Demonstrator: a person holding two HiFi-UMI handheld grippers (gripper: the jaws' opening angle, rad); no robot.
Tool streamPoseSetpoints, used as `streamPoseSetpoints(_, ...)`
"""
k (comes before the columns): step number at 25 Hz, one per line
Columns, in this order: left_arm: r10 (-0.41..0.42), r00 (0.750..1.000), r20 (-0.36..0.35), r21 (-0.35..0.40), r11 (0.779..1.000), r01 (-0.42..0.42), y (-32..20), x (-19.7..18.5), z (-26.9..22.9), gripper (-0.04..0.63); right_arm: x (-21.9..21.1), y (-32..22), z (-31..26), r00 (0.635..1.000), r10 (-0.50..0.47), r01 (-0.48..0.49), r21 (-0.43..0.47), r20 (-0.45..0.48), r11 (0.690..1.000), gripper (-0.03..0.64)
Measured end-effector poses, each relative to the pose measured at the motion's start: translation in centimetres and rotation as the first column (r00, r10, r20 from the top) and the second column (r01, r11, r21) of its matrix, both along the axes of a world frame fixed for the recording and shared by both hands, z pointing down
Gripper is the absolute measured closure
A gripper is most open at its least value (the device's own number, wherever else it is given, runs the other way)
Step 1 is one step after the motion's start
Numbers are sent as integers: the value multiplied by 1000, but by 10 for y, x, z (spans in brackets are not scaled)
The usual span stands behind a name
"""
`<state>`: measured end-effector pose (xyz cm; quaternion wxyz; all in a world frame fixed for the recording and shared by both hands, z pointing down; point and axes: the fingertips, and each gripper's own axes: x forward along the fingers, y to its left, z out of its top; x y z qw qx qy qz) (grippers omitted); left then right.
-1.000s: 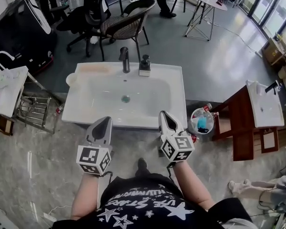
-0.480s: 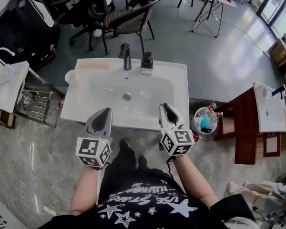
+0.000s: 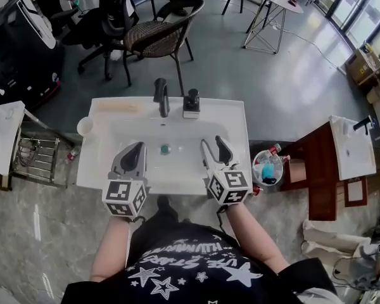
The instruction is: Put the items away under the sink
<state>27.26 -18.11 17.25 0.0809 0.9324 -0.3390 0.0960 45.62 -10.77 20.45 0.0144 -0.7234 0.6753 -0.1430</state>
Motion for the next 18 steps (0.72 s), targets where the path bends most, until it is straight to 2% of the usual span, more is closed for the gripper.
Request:
streamPoseSetpoints(5,2,1000,-16,15,1000,-2,-48,2,0,586,7,-42,4,997,72,-72,2,-41,997,413)
streamPoseSetpoints(10,15,999,-34,13,1000,-15,-91,6,4,586,14,-77,11,988,125,-124,15,-87,992,414)
streamPoseSetpoints(18,57,998,-38,8,998,-56,-134,18,11,586,28,-122,29,968,199,-205,-22,-155,979,414)
